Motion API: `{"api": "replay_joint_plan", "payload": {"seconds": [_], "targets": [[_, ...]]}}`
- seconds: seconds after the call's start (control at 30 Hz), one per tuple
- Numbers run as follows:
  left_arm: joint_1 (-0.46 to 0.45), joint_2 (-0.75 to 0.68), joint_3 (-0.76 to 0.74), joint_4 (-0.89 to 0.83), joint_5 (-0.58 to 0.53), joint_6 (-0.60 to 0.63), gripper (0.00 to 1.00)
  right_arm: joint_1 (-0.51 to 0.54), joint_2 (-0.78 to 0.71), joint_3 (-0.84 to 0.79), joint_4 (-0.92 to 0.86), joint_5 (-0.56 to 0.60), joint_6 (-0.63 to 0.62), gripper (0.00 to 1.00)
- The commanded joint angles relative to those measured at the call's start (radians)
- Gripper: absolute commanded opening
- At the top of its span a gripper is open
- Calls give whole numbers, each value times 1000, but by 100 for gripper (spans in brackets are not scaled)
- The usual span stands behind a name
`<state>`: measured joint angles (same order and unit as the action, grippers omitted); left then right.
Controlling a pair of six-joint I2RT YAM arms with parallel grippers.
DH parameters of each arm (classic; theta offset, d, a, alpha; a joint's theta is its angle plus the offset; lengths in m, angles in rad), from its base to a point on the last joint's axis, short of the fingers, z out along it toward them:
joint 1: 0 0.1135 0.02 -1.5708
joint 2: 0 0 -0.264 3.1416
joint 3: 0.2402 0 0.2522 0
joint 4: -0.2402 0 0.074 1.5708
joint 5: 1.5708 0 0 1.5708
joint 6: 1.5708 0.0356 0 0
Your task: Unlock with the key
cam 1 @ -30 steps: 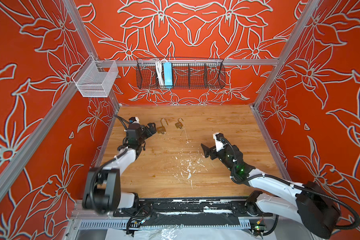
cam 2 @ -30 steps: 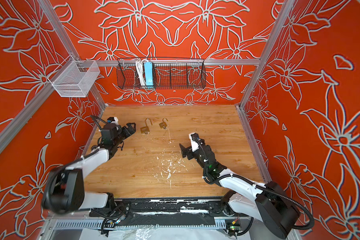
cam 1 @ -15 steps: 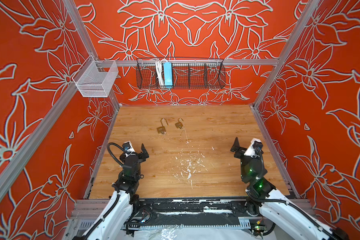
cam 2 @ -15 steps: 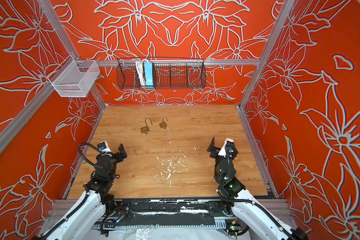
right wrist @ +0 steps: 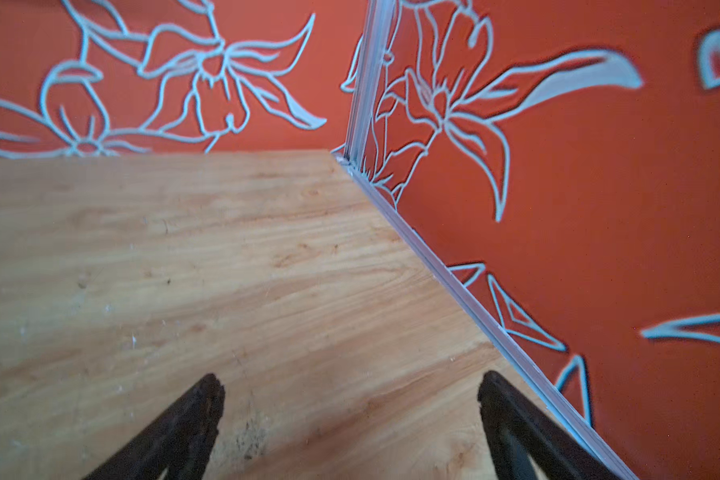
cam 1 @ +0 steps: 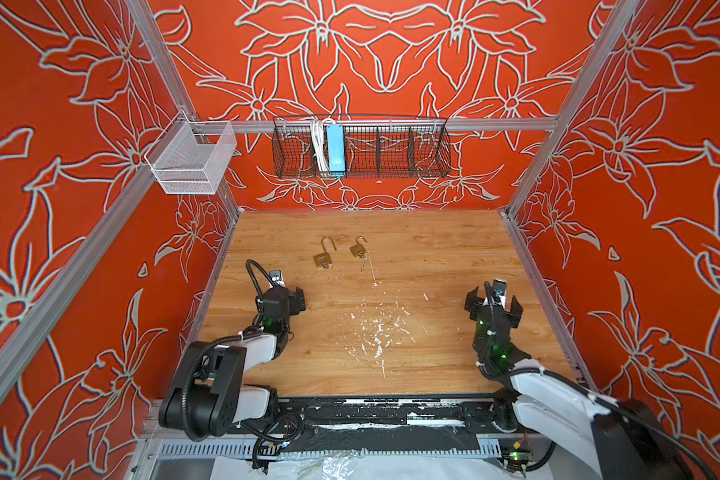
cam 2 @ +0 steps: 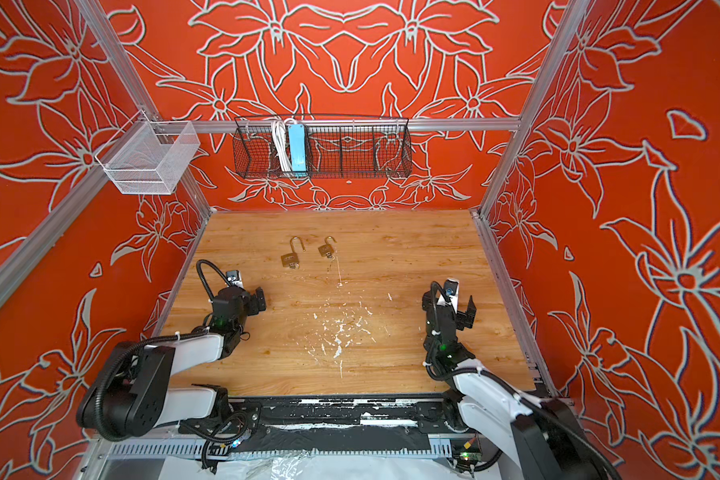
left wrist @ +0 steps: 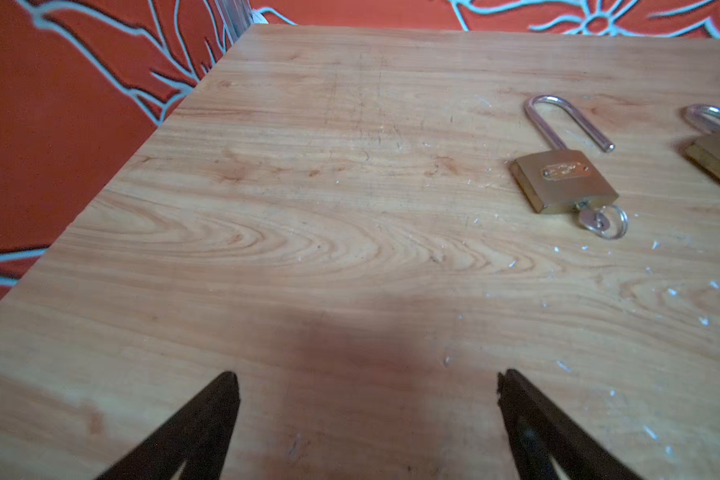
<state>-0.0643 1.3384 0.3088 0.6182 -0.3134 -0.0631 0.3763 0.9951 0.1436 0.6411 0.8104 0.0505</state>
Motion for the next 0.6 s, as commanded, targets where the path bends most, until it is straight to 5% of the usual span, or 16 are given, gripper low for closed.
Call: {"api": "replay_joint_plan", "payload": {"seconds": [0.0, 0.17, 0.23, 0.3, 0.37, 0.43, 0.5, 0.57], "targets": [[8, -5, 35, -18, 13, 8, 97, -5, 99, 14, 188, 7, -87, 98], [9, 2, 35, -4, 14, 11, 97, -30, 316, 78, 345, -136, -249, 98], [9, 2, 36, -8, 14, 11, 97, -99, 353, 141, 212, -501, -260, 98], [9, 1, 38, -12, 15, 10, 97, -176, 311, 151, 122, -633, -213, 98], [9, 2, 37, -9, 14, 11, 97, -335, 318, 61, 276, -839, -117, 98], [9, 0, 35, -9, 15, 9, 97, -390, 438, 36, 466, -790, -21, 98], [9, 1, 37, -11, 14, 10, 97, -382, 390, 140, 195, -835, -57, 98], [9, 3, 39, -11, 14, 11, 97, -361, 448, 174, 218, -811, -68, 98]]}}
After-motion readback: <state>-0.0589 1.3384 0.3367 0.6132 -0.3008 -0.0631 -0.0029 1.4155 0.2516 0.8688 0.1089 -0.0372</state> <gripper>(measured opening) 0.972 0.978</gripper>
